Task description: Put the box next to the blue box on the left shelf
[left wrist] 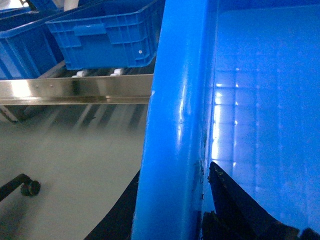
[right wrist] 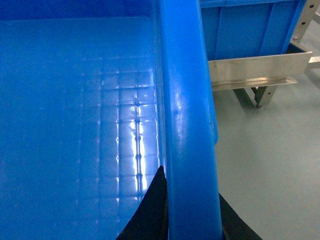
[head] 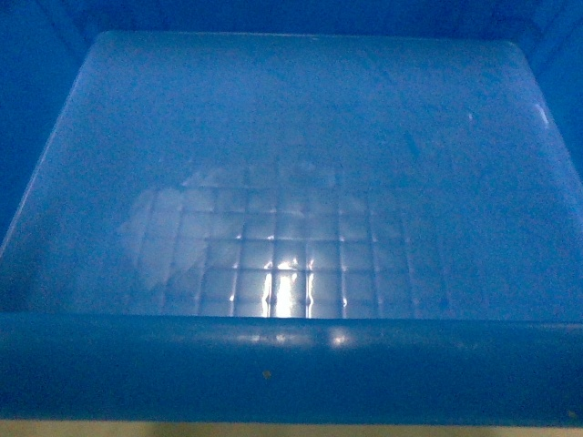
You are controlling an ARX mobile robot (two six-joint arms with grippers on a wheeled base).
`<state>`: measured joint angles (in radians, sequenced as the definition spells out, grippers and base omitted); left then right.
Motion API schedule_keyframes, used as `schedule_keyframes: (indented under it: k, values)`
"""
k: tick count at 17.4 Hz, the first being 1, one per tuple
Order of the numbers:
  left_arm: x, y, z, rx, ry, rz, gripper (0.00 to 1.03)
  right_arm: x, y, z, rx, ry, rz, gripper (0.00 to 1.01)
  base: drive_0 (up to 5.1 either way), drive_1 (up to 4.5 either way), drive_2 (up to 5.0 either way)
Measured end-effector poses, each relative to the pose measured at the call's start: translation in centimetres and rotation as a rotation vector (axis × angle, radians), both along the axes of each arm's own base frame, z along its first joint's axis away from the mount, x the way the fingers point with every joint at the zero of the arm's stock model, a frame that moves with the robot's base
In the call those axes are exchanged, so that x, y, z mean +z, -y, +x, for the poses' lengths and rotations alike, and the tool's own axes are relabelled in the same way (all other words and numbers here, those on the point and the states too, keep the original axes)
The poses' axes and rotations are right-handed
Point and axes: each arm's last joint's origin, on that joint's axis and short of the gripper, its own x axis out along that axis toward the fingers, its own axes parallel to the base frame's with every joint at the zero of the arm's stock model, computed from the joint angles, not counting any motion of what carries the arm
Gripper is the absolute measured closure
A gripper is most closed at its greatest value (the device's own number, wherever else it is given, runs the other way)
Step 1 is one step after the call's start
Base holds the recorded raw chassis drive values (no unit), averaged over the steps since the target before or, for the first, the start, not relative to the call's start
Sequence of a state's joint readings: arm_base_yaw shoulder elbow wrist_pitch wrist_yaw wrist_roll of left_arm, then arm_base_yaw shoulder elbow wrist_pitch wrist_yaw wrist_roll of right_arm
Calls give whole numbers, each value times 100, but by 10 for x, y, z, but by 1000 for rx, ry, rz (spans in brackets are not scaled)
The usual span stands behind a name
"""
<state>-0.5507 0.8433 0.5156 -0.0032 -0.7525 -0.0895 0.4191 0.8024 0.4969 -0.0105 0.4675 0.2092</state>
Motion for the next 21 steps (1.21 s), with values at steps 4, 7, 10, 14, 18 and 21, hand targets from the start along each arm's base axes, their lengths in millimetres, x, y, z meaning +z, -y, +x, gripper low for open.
schedule_keyframes:
  k: [4,7,10,14,18,21]
  values:
    - [0,0,0,1,-1,0,70,0,0,0,0,1,1,92,16,448,-416]
    - [0,0,0,-1,0,0,70,0,0,0,-1,0,0,92,5,436,-425]
    - [0,0,0,0,-2,2,70,0,0,0,-1,-2,-1,92,2,420,-415]
    - [0,0,0,-1,-1,0,70,0,0,0,-2,-2,-2,92,3,391,-384]
    - [0,0,0,-1,-2,1,70,0,0,0,-2,-1,-2,92,-184,476,-271]
    - [0,0,0,-1,-1,1,70,0,0,0,-2,-2,-2,92,-267,504,-219]
